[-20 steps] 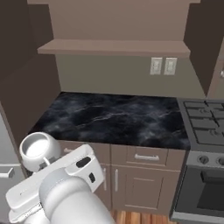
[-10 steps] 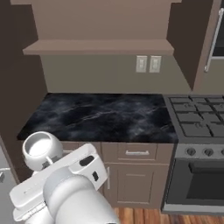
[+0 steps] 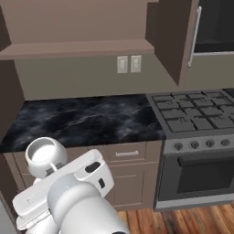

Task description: Open the cabinet directly in front. Then move the beer and the mug to the dining counter with the candle on it.

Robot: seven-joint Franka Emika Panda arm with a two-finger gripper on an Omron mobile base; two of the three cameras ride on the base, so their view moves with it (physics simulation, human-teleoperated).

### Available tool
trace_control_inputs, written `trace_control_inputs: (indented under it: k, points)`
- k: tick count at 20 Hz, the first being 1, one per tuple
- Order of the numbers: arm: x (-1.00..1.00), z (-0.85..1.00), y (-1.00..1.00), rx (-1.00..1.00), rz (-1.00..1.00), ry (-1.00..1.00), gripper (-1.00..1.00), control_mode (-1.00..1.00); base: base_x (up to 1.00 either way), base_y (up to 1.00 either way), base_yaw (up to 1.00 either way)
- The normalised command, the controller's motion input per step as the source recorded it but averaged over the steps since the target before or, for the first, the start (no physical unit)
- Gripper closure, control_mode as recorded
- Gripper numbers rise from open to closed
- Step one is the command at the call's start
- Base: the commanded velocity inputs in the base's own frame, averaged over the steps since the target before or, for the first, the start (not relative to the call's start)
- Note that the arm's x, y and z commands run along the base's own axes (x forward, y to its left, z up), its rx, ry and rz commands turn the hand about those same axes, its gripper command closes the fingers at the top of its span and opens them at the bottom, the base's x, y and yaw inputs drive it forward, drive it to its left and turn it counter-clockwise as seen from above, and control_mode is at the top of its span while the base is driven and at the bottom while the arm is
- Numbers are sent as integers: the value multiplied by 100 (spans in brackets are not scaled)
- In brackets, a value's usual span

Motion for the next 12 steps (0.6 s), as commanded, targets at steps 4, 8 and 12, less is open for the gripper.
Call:
trace_control_inputs:
  k: [4, 8, 12]
  points:
    - [0, 0, 0, 0, 0, 0, 100, 100, 0, -9, -35]
    - [0, 0, 0, 0, 0, 0, 100, 100, 0, -10, -36]
    - [0, 0, 0, 0, 0, 0, 100, 100, 0, -13, -37]
